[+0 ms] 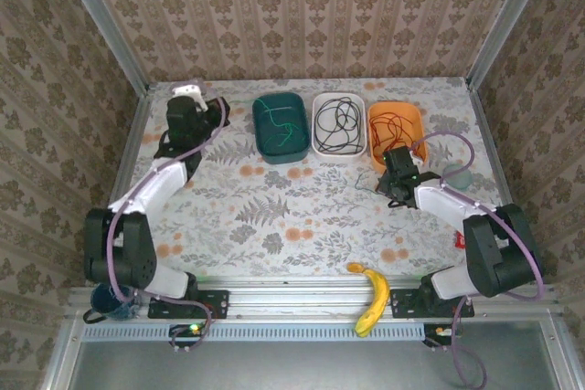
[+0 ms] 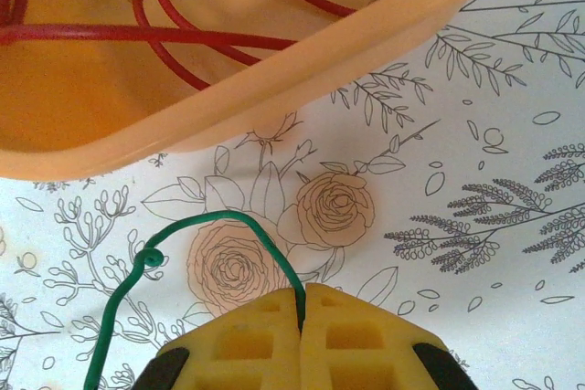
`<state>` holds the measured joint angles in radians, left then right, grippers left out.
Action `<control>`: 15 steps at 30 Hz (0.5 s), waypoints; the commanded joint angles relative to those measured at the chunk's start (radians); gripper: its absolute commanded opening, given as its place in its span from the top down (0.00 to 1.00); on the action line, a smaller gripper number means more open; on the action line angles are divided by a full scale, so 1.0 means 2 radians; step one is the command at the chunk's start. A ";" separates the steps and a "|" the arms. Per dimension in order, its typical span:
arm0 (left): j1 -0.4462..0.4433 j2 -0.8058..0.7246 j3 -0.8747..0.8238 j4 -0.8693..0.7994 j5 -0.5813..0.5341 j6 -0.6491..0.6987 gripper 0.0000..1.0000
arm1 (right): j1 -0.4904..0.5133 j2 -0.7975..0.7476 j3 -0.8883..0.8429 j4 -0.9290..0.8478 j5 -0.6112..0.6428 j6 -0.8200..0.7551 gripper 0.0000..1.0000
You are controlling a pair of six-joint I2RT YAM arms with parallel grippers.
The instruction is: Untangle the cables
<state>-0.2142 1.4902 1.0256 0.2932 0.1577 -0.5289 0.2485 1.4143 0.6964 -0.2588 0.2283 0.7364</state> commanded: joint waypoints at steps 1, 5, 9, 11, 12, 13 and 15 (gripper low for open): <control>-0.009 0.056 0.066 -0.074 -0.018 0.054 1.00 | 0.000 -0.023 -0.008 -0.004 0.002 -0.005 1.00; -0.025 0.134 0.168 -0.183 -0.026 0.105 1.00 | -0.001 -0.035 -0.009 -0.009 0.008 -0.011 1.00; -0.041 0.218 0.284 -0.290 -0.012 0.144 1.00 | 0.000 -0.041 -0.011 -0.010 0.009 -0.020 0.99; -0.048 0.261 0.338 -0.333 -0.009 0.148 1.00 | 0.000 -0.042 -0.011 -0.010 0.008 -0.023 0.99; -0.053 0.282 0.367 -0.353 -0.013 0.151 1.00 | 0.000 -0.043 -0.011 -0.011 0.007 -0.024 0.99; -0.056 0.299 0.388 -0.368 -0.016 0.155 1.00 | -0.001 -0.044 -0.012 -0.011 0.006 -0.024 0.99; -0.066 0.336 0.432 -0.394 -0.021 0.165 1.00 | -0.001 -0.047 -0.014 -0.012 0.007 -0.022 0.99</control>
<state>-0.3241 2.1014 1.7973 -0.3119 0.1253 -0.2665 0.2485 1.3468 0.6830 -0.2623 0.2283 0.7055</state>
